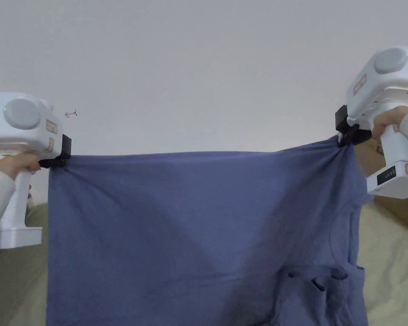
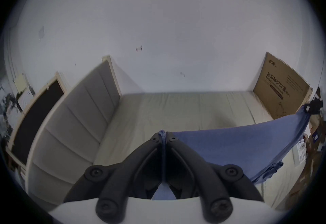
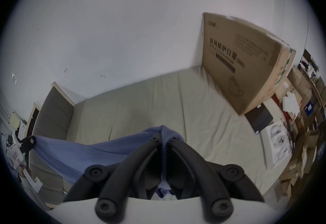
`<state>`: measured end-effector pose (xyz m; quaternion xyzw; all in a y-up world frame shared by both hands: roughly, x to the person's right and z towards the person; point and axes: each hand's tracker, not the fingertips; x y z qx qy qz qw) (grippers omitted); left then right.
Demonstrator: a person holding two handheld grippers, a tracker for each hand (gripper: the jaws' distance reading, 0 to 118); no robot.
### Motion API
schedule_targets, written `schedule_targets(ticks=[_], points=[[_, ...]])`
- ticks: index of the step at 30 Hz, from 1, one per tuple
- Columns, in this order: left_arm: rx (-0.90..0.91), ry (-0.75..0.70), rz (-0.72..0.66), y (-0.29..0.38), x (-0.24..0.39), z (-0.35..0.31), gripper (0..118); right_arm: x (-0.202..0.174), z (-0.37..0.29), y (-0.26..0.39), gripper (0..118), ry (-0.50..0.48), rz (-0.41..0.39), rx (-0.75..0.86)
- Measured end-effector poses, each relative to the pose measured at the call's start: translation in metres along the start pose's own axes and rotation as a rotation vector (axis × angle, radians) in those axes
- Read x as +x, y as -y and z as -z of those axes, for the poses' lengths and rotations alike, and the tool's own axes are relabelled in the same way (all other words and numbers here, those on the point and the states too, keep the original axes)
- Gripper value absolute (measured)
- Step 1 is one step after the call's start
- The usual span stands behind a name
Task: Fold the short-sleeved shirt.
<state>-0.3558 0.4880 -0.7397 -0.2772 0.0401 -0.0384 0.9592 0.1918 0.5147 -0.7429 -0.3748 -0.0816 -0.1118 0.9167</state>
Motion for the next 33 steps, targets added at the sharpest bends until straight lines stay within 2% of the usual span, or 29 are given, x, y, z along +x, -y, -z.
schedule_targets(ticks=[2,6,10,14,17,24,28,33], points=[[0.025,-0.026,0.019,-0.025,0.0,-0.008,1,-0.008,-0.013,-0.02,2,-0.007,0.006,0.026],[0.117,-0.026,-0.035,-0.064,-0.008,-0.028,1,-0.021,-0.049,-0.048,2,-0.009,0.001,0.117],[0.16,-0.051,-0.012,-0.091,-0.012,-0.042,1,-0.023,-0.088,-0.07,2,-0.034,0.022,0.186],[0.189,-0.044,-0.032,-0.095,-0.012,-0.045,1,-0.027,-0.112,-0.074,2,-0.054,0.026,0.25],[0.156,-0.044,-0.018,-0.087,-0.008,-0.031,1,-0.027,-0.105,-0.066,2,-0.033,0.015,0.22],[0.065,-0.054,0.0,-0.034,0.003,0.024,1,-0.026,-0.038,-0.021,2,-0.015,0.026,0.097],[-0.077,-0.064,0.047,0.033,0.017,0.078,1,-0.026,0.031,0.023,2,0.04,-0.001,-0.041],[-0.256,-0.07,0.021,0.132,0.027,0.15,1,-0.007,0.141,0.082,2,0.058,0.078,-0.231]])
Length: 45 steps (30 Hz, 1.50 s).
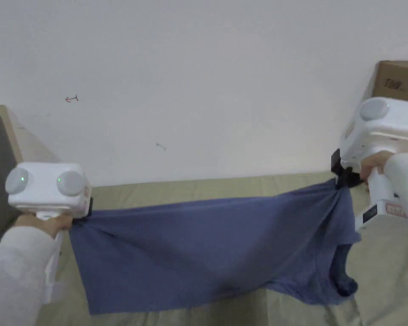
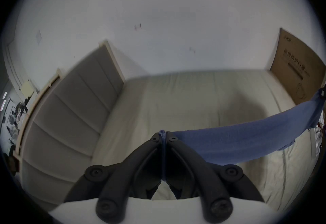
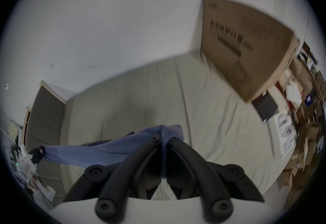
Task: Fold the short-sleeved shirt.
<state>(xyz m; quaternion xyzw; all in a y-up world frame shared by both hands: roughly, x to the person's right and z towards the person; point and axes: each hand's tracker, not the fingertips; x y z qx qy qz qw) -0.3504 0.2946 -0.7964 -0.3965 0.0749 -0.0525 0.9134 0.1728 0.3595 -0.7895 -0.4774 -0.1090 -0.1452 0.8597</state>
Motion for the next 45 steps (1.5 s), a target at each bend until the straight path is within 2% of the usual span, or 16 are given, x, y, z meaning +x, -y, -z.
schedule_targets(ticks=[2,7,12,15,16,19,23,26,28,30,35,38,41,45], points=[[-0.011,0.008,-0.036,0.026,0.005,0.029,1,0.007,0.046,0.007,2,0.019,-0.005,-0.048],[-0.124,-0.01,-0.026,0.072,0.017,0.097,1,0.019,0.135,0.048,2,0.057,0.006,-0.19],[-0.179,-0.001,-0.019,0.097,0.018,0.115,1,0.035,0.169,0.068,2,0.075,0.033,-0.252],[-0.172,0.021,-0.055,0.102,0.01,0.104,1,0.039,0.156,0.07,2,0.05,0.055,-0.24],[-0.166,0.029,-0.064,0.103,0.007,0.096,1,0.039,0.147,0.069,2,0.031,0.038,-0.226],[-0.117,0.052,-0.08,0.118,-0.007,0.061,1,0.042,0.112,0.082,2,0.002,0.01,-0.178],[-0.052,0.08,-0.114,0.162,-0.027,0.002,1,0.06,0.064,0.121,2,-0.046,0.027,-0.119],[-0.029,0.111,-0.133,0.206,-0.039,-0.043,1,0.076,0.032,0.171,2,-0.05,0.016,-0.098],[-0.009,0.135,-0.098,0.238,-0.047,-0.07,1,0.088,0.011,0.213,2,-0.036,-0.021,-0.071],[-0.005,0.124,-0.077,0.272,-0.049,-0.096,1,0.1,-0.004,0.258,2,-0.023,-0.023,-0.073],[0.008,0.113,-0.025,0.346,-0.057,-0.148,1,0.136,-0.042,0.363,2,-0.023,0.018,-0.062],[0.006,0.125,-0.022,0.391,-0.067,-0.174,1,0.152,-0.067,0.421,2,-0.017,0.017,-0.038],[-0.003,0.098,0.005,0.426,-0.073,-0.191,1,0.162,-0.074,0.457,2,-0.042,0.04,-0.062],[-0.005,0.111,0.003,0.462,-0.08,-0.21,1,0.17,-0.077,0.488,2,-0.03,0.024,-0.055]])
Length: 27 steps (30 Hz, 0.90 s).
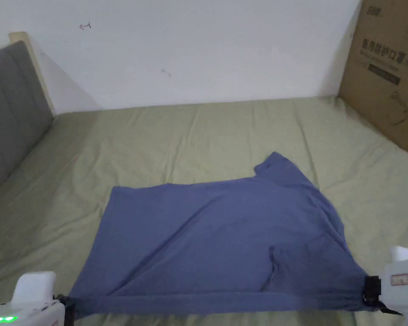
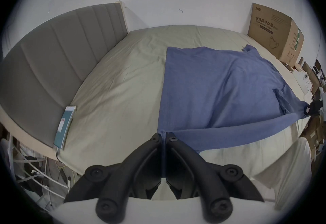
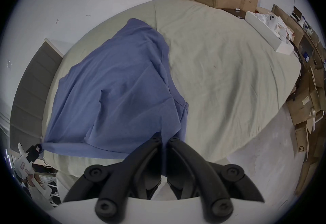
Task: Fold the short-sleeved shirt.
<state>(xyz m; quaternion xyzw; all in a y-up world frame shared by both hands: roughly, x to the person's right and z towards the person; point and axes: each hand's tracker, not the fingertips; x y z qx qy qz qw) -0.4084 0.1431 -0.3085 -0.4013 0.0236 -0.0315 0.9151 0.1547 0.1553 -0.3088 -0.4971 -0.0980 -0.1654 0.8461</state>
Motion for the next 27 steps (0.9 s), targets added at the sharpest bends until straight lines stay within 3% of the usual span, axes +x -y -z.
schedule_targets(ticks=[3,4,5,6,7,8,9,12,14,15,16,17,18,19,22,24,25,27], points=[[-0.027,0.004,-0.008,0.014,0.001,0.0,3,0.009,0.003,0.012,2,-0.021,0.06,-0.009],[-0.008,0.013,-0.039,0.019,0.0,-0.001,8,0.011,0.004,0.014,2,-0.03,0.056,-0.002],[-0.002,0.024,-0.061,0.022,-0.002,-0.002,22,0.012,0.005,0.016,5,-0.043,0.056,0.011],[-0.005,0.015,-0.092,0.021,-0.002,-0.001,62,0.013,0.005,0.017,25,-0.056,0.052,0.018],[-0.008,0.004,-0.123,0.022,-0.004,0.0,92,0.012,0.002,0.02,55,-0.055,0.049,0.024],[-0.022,0.013,-0.144,0.023,-0.007,0.0,109,0.013,0.0,0.021,83,-0.053,0.053,0.034],[-0.02,0.034,-0.176,0.025,-0.009,-0.003,111,0.013,-0.003,0.024,90,-0.062,0.056,0.042],[0.021,0.041,-0.205,0.026,-0.013,-0.018,110,0.013,-0.021,0.037,91,-0.087,0.06,0.098],[0.036,0.04,-0.225,0.031,-0.014,-0.031,109,0.009,-0.036,0.047,91,-0.076,0.038,0.144],[0.054,0.066,-0.226,0.034,-0.015,-0.039,99,0.008,-0.044,0.054,89,-0.085,0.019,0.188],[0.055,0.061,-0.225,0.038,-0.015,-0.046,76,0.006,-0.05,0.06,85,-0.079,0.005,0.22],[0.06,0.042,-0.222,0.042,-0.013,-0.049,43,0.003,-0.056,0.065,73,-0.067,-0.019,0.237],[0.054,0.002,-0.211,0.047,-0.013,-0.051,1,0.001,-0.058,0.069,37,-0.044,-0.014,0.248],[0.044,0.003,-0.217,0.052,-0.011,-0.053,0,0.0,-0.058,0.072,7,-0.034,-0.007,0.236],[0.017,0.045,-0.254,0.052,-0.016,-0.047,0,0.006,-0.054,0.071,2,-0.096,0.033,0.194],[0.018,0.043,-0.257,0.052,-0.012,-0.039,3,0.002,-0.052,0.07,1,-0.053,0.003,0.188],[0.011,0.038,-0.257,0.048,-0.006,-0.034,21,0.0,-0.049,0.069,1,-0.038,-0.026,0.191],[-0.029,0.042,-0.251,0.042,0.0,-0.032,86,0.0,-0.044,0.066,1,-0.038,-0.025,0.174]])
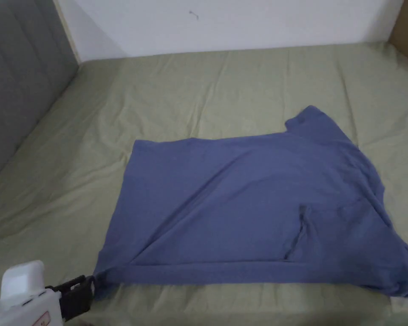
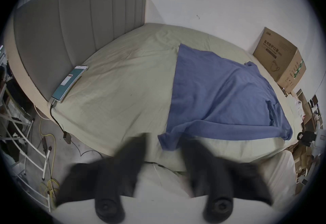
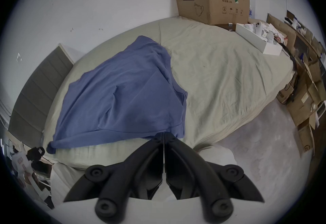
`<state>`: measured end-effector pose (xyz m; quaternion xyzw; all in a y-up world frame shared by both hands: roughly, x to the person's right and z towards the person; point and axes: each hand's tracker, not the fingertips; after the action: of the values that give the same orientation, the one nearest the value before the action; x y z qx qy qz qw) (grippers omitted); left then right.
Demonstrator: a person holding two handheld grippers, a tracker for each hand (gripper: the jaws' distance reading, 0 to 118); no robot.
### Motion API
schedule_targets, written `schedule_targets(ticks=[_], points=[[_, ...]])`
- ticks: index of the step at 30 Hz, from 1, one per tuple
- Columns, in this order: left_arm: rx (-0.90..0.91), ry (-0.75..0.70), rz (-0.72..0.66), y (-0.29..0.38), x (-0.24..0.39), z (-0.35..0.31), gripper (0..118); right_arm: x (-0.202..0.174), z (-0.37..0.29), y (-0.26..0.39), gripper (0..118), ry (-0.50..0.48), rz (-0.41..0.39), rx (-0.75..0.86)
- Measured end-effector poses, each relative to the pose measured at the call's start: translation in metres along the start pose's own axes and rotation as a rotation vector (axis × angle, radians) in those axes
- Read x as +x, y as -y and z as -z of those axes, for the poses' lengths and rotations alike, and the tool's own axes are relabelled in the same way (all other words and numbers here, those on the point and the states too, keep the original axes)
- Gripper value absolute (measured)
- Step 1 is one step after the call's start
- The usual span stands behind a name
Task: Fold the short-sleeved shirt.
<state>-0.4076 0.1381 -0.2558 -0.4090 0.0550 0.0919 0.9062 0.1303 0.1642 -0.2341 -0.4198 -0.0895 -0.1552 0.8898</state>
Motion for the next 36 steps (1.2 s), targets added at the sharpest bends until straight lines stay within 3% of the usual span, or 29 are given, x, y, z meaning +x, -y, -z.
schedule_targets(ticks=[1,5,7,8,9,11,12,13,15,18,19,21,22,23,24,26,31,36], points=[[-0.029,0.037,-0.005,0.001,0.01,0.008,96,0.003,0.004,-0.002,1,-0.016,0.01,-0.009],[-0.112,0.05,-0.013,-0.001,0.005,0.053,91,0.006,0.014,-0.006,1,-0.015,0.023,-0.032],[-0.169,0.072,-0.007,-0.01,0.002,0.067,45,0.006,0.02,-0.007,1,-0.013,0.0,-0.046],[-0.162,0.063,0.01,-0.012,0.0,0.069,34,0.006,0.022,-0.008,3,-0.013,-0.008,-0.051],[-0.17,0.059,0.033,-0.013,0.007,0.069,25,0.008,0.026,-0.009,17,-0.014,-0.015,-0.054],[-0.164,0.071,0.058,-0.015,0.007,0.068,5,0.011,0.03,-0.016,79,-0.006,-0.023,-0.056],[-0.161,0.07,0.052,-0.016,0.007,0.066,5,0.013,0.034,-0.02,96,0.0,-0.039,-0.074],[-0.156,0.08,0.043,-0.017,0.011,0.065,5,0.015,0.038,-0.023,98,-0.003,-0.051,-0.08],[-0.16,0.07,0.044,-0.018,0.012,0.061,5,0.018,0.044,-0.03,98,0.002,-0.094,-0.082],[-0.161,0.066,0.054,-0.016,0.018,0.056,5,0.021,0.066,-0.036,93,0.088,-0.17,-0.165],[-0.161,0.065,0.06,-0.019,0.013,0.055,5,0.024,0.074,-0.036,79,0.098,-0.171,-0.183],[-0.16,0.067,0.061,-0.018,0.015,0.051,5,0.034,0.092,-0.032,3,0.034,-0.106,-0.249],[-0.158,0.069,0.059,-0.017,0.017,0.049,5,0.038,0.1,-0.03,3,-0.011,-0.016,-0.307],[-0.157,0.068,0.056,-0.02,0.011,0.049,5,0.038,0.102,-0.03,3,0.005,-0.003,-0.318],[-0.158,0.07,0.056,-0.021,0.011,0.048,5,0.037,0.093,-0.033,3,0.015,-0.021,-0.258],[-0.16,0.066,0.057,-0.022,0.013,0.043,5,0.037,0.079,-0.038,3,-0.002,0.022,-0.221],[-0.141,0.061,0.091,-0.045,0.015,0.03,5,0.031,0.052,-0.069,3,-0.042,0.022,-0.192],[-0.1,0.065,0.102,-0.095,0.022,0.042,5,0.018,0.06,-0.121,3,-0.065,0.033,-0.138]])
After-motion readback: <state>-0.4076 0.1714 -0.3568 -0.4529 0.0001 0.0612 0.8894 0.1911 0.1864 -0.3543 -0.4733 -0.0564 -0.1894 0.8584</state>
